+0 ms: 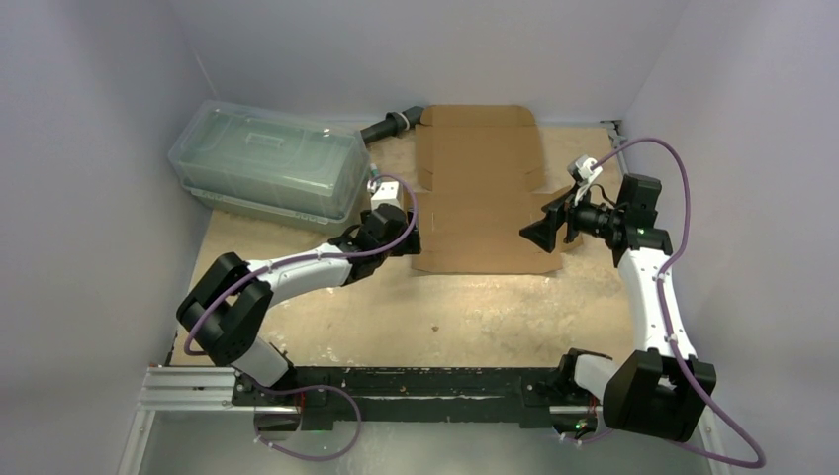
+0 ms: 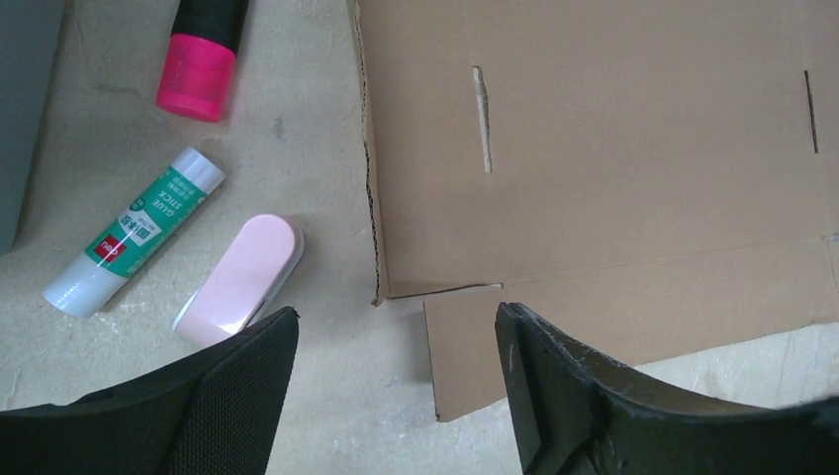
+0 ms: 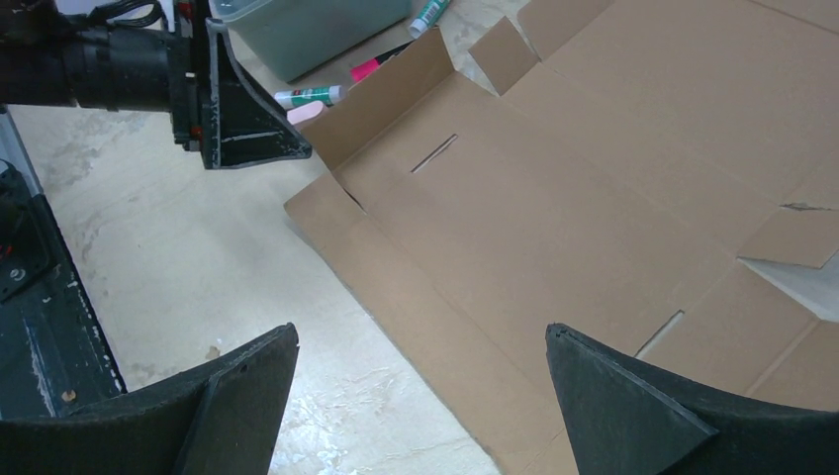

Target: Fold the paper box

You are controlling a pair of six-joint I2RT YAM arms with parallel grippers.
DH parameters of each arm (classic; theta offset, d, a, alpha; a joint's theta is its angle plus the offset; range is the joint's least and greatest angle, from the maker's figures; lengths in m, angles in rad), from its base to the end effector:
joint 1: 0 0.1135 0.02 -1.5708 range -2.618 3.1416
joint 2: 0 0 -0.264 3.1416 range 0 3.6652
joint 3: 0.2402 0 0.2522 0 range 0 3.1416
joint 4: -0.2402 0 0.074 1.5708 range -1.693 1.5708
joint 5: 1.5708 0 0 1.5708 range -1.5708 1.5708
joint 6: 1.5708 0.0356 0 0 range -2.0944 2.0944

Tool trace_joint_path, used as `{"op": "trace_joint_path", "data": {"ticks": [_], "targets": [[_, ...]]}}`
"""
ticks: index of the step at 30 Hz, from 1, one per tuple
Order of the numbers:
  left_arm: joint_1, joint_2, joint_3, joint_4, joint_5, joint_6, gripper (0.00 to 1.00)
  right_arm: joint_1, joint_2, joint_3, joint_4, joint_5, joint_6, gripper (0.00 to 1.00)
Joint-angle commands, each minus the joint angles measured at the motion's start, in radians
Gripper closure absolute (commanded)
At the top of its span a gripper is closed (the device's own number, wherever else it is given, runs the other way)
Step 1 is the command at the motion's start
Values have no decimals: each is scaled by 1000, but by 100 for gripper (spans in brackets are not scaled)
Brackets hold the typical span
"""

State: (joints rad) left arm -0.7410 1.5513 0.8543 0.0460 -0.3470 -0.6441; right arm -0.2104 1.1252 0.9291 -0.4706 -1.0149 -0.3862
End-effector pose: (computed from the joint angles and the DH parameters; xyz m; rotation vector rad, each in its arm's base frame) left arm 0.2492 -0.2116 0.2011 -0.0841 2.2037 -0.3985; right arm 0.2323 -0.0187 0.3055 -0.6802 1.8543 0.7413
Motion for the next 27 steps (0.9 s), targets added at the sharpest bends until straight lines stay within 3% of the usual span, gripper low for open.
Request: {"op": "trace_joint_path", "data": {"ticks": [1,15,27], "targets": [[4,16,52,66,-34,18,29,-3,-10,-4,32,-27,8,1],[4,1,32,104,-39,48,38,-3,-5,1,21,-39,9,1],[5,-4,24,109,-56,56,41,-3,-2,2,19,-49,7,1]]}}
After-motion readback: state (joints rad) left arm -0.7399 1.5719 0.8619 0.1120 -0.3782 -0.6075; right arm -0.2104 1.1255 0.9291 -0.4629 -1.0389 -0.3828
